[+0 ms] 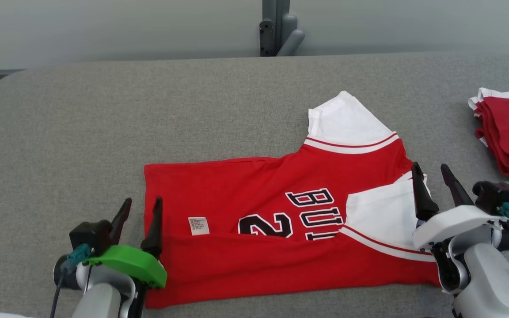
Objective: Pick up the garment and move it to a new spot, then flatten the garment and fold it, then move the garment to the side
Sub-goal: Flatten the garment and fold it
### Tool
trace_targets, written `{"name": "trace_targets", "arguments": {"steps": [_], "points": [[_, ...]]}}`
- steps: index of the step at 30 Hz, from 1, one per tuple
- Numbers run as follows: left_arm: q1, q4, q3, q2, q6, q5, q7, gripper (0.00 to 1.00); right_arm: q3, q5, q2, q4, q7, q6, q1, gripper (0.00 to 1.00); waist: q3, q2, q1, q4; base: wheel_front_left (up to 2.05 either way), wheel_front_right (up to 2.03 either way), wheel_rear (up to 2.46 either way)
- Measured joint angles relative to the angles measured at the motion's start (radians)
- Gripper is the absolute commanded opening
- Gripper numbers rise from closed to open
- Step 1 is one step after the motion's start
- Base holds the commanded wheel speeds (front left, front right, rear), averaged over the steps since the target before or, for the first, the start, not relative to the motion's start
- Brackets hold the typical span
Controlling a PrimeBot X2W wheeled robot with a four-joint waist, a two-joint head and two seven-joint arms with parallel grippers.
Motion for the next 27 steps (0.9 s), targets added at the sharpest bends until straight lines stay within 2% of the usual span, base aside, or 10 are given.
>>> {"name": "trace_targets", "arguments": {"steps": [9,15,19,26,27], "points": [[-0.217,0.101,-0.025,0.023,0.0,0.039,0.0,1.0,0.072,-0.028,-0.023,-0.011,0.0,0.0,-0.18,1.0,0.118,0.0,0.0,-0.004,0.0,0.0,0.0],[-0.292,0.189,-0.021,0.022,-0.001,0.05,0.0,1.0,0.12,-0.032,-0.056,0.029,0.0,0.0,-0.319,1.0,0.193,0.0,0.0001,-0.006,0.0,0.0,0.0],[-0.331,0.232,0.005,0.019,-0.001,0.064,0.0,1.0,0.192,-0.039,-0.082,0.068,0.0,0.0,-0.419,1.0,0.235,0.0,0.0001,-0.003,0.0,0.0,0.0],[-0.37,0.285,0.005,0.005,-0.001,0.071,-0.001,1.0,0.3,-0.039,-0.136,0.177,0.081,0.0,-0.581,1.0,0.276,0.0,0.0001,0.014,0.0,0.0,0.0],[-0.376,0.288,0.001,0.002,-0.001,0.07,-0.001,0.96,0.314,-0.031,-0.14,0.193,0.102,0.0,-0.597,1.0,0.279,0.0,0.0001,0.018,0.0,0.0,0.0]]}}
